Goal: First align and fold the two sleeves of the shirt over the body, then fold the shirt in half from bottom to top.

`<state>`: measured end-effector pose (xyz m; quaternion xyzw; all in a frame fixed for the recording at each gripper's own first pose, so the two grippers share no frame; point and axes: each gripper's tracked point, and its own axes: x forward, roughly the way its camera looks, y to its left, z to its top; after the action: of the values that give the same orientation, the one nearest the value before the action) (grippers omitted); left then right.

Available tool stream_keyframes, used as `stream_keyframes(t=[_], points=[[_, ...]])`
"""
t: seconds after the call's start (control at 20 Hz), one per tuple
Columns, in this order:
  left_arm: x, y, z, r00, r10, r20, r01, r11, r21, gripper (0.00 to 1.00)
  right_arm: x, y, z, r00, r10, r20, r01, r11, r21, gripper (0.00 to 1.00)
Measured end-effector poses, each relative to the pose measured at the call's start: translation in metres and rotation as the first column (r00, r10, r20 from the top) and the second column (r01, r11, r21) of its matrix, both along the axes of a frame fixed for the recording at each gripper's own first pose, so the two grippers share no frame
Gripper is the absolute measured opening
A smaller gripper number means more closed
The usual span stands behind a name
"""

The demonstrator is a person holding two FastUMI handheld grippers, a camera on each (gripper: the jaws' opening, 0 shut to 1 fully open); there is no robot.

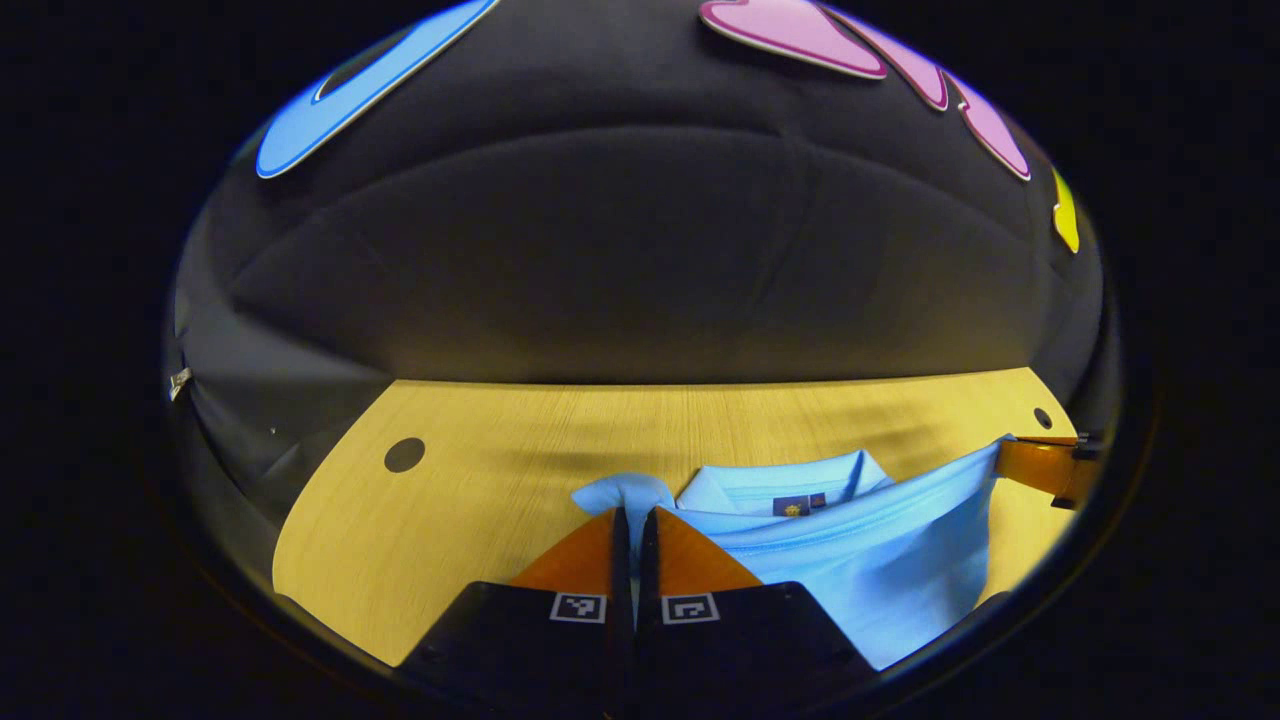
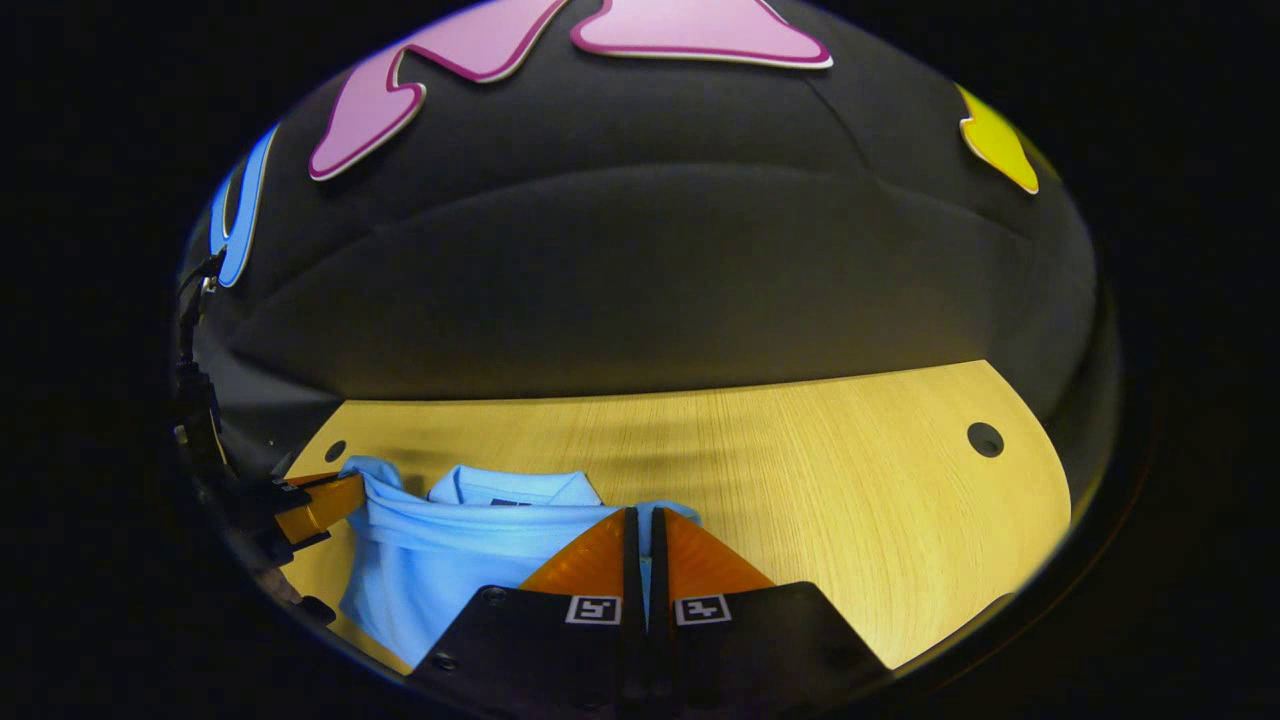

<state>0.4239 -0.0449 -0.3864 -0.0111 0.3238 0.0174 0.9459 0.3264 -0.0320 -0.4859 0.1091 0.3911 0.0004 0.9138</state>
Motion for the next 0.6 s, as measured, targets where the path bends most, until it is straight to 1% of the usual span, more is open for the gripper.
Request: stream_keyframes(t=[0.2, 0.6], points=[[0.003, 0.002, -0.022, 1.0, 0.008, -0.031, -0.007, 1.0, 0.012, 0.06, 0.001, 0.005, -0.029, 0.999, 0.023, -0.04, -0.024, 1.0, -0.003, 0.05], [0.006, 0.002, -0.037, 0.999, 0.001, -0.049, 0.0, 1.0, 0.014, 0.06, -0.008, 0.009, -0.065, 0.993, 0.014, -0.113, -0.013, 1.0, 0.009, 0.05]])
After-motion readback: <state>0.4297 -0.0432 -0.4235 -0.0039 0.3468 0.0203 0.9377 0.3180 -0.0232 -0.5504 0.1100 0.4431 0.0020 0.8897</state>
